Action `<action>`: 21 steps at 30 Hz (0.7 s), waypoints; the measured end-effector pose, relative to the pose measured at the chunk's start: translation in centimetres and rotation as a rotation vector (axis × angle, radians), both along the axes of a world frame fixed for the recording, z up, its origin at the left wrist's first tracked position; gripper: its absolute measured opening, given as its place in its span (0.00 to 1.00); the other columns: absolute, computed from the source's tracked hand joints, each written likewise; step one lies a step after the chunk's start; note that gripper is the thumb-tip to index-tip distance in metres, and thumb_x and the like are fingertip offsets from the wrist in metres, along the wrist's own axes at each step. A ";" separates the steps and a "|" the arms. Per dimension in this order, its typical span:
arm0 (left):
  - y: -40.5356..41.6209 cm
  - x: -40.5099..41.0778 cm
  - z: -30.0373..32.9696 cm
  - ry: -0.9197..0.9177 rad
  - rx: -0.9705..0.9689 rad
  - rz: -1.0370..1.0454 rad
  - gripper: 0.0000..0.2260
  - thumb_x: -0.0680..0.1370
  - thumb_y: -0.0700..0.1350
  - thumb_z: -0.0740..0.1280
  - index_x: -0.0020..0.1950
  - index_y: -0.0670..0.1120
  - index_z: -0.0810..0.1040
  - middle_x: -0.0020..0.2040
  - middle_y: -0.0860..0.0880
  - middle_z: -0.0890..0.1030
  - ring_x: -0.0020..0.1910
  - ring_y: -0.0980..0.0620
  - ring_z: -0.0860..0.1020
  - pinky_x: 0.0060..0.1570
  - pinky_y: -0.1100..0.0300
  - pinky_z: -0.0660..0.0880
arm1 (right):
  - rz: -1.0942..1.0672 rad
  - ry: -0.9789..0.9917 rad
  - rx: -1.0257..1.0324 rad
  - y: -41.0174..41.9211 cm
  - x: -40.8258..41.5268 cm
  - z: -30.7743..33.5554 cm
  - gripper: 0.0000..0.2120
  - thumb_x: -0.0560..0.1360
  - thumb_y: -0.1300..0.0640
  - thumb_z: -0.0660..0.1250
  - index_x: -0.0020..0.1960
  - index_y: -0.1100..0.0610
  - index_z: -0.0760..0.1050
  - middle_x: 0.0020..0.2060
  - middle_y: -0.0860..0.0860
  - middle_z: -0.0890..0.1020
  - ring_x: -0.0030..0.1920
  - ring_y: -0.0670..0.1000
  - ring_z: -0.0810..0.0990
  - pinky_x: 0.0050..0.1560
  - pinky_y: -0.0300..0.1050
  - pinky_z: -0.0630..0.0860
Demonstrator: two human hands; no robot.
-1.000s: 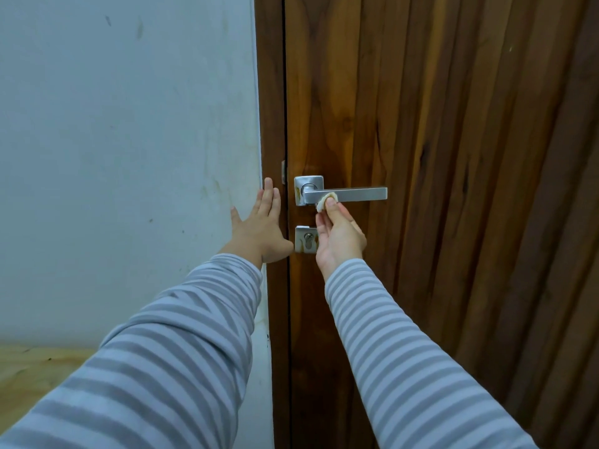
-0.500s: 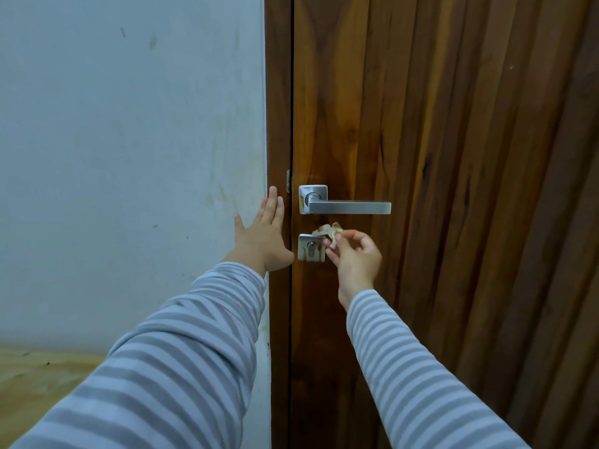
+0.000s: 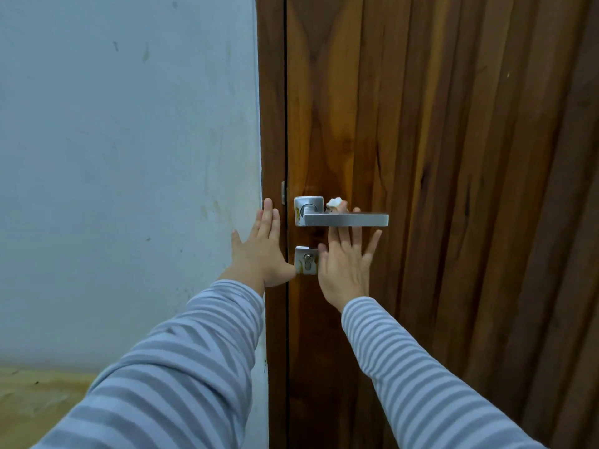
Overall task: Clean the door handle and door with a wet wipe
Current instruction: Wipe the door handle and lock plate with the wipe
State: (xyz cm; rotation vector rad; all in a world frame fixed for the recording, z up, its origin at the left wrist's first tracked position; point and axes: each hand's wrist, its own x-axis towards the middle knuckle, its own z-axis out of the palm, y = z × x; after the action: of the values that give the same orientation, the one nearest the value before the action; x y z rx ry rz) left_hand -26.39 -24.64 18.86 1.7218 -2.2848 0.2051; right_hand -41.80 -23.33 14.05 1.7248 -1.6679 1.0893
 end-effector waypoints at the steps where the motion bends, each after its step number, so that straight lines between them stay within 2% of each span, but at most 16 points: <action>1: -0.2 0.0 -0.1 0.001 -0.006 0.002 0.50 0.74 0.64 0.63 0.78 0.45 0.31 0.75 0.50 0.24 0.77 0.51 0.32 0.74 0.35 0.44 | -0.014 0.026 -0.017 -0.5 -0.2 0.5 0.30 0.80 0.50 0.47 0.75 0.53 0.36 0.77 0.50 0.40 0.76 0.52 0.36 0.71 0.65 0.35; 4: -0.5 -0.1 -0.5 -0.008 -0.027 0.013 0.50 0.75 0.64 0.63 0.78 0.45 0.30 0.74 0.50 0.23 0.77 0.51 0.32 0.74 0.36 0.44 | -0.067 0.096 -0.053 -1.8 -0.8 1.9 0.29 0.79 0.51 0.47 0.77 0.54 0.41 0.77 0.50 0.44 0.76 0.52 0.40 0.70 0.67 0.42; 7: -0.8 -0.2 -0.7 -0.003 -0.051 0.020 0.50 0.75 0.63 0.63 0.78 0.46 0.30 0.74 0.50 0.23 0.77 0.51 0.32 0.74 0.36 0.44 | -0.089 0.184 -0.095 -2.5 -1.2 3.2 0.28 0.78 0.54 0.53 0.77 0.56 0.51 0.77 0.51 0.52 0.77 0.53 0.47 0.70 0.70 0.39; 12: -0.9 -0.1 -1.0 -0.013 -0.065 0.028 0.50 0.75 0.64 0.63 0.77 0.46 0.29 0.74 0.50 0.23 0.77 0.51 0.31 0.73 0.34 0.43 | -0.086 0.259 -0.127 -2.4 -1.7 2.4 0.28 0.78 0.57 0.57 0.77 0.57 0.54 0.77 0.51 0.55 0.77 0.51 0.50 0.72 0.62 0.35; 14: -0.9 -0.2 -1.0 -0.012 -0.067 0.029 0.50 0.75 0.64 0.63 0.78 0.46 0.30 0.74 0.50 0.23 0.77 0.51 0.31 0.73 0.33 0.42 | -0.069 0.297 -0.131 -2.1 -1.9 2.3 0.28 0.78 0.59 0.56 0.76 0.58 0.53 0.77 0.52 0.55 0.76 0.52 0.51 0.73 0.61 0.38; 17: -0.7 -0.2 -0.8 -0.010 -0.061 0.028 0.50 0.75 0.64 0.63 0.78 0.46 0.30 0.75 0.50 0.23 0.77 0.51 0.31 0.73 0.33 0.41 | -0.062 0.339 -0.115 -1.7 -2.3 2.3 0.27 0.76 0.59 0.54 0.75 0.60 0.58 0.75 0.54 0.60 0.75 0.53 0.57 0.74 0.59 0.44; 21: -0.4 0.0 -0.7 -0.014 -0.053 0.021 0.49 0.75 0.64 0.62 0.78 0.46 0.31 0.75 0.50 0.24 0.77 0.52 0.32 0.73 0.33 0.41 | -0.087 0.405 -0.054 -0.9 -2.8 1.2 0.27 0.74 0.62 0.59 0.73 0.61 0.63 0.73 0.55 0.65 0.74 0.54 0.60 0.73 0.56 0.44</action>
State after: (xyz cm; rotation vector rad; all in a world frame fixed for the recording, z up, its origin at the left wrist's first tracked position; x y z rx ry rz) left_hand -26.35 -25.02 18.20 1.7242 -2.2511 0.2804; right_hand -44.61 -24.22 15.22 1.6858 -1.4287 0.6816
